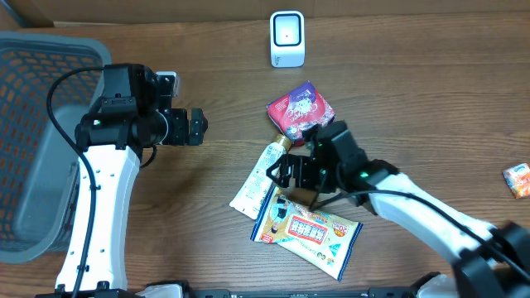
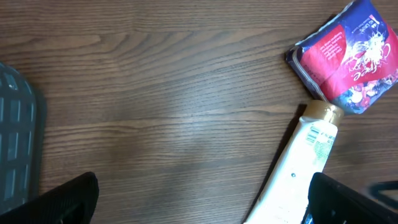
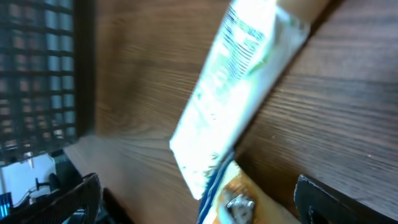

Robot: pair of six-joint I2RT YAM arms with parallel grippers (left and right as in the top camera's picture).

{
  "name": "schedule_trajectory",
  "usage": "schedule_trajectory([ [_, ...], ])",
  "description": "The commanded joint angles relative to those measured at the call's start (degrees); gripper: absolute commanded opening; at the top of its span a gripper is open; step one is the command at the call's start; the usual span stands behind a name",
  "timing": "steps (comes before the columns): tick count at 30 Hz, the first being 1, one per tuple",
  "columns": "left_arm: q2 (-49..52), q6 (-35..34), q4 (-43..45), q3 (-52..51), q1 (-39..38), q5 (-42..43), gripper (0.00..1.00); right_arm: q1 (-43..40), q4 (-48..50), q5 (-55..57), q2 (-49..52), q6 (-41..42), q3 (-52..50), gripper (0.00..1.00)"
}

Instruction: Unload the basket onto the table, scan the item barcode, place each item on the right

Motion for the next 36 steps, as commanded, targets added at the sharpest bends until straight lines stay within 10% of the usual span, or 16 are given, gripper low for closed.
schedule_trajectory([
  [1, -0.46, -2.10, -0.09, 0.04, 0.37, -0.09, 1.00, 1.16, 3.80, 0.33, 6.80, 1.27, -0.26, 1.00],
  [19, -0.46, -2.05, -1.40, 0.04, 0.37, -2.32, 1.00, 4.17, 18.40, 1.99, 22.38, 12.17, -0.24, 0.98],
  [23, -0.46, -2.08, -1.79, 0.04, 0.37, -3.82, 1.00, 4.59, 19.91, 4.42, 26.34, 17.90, -0.24, 0.81],
  [30, -0.46, -2.10, -2.80, 0.04, 0.37, -6.21, 1.00, 4.83, 21.77, 6.67, 29.33, 21.92, -0.26, 0.13],
  [36, -0.46, -2.08, -3.02, 0.04, 0.37, -6.64, 1.00, 4.87, 22.91, 6.88, 29.31, 20.20, -0.24, 0.04],
])
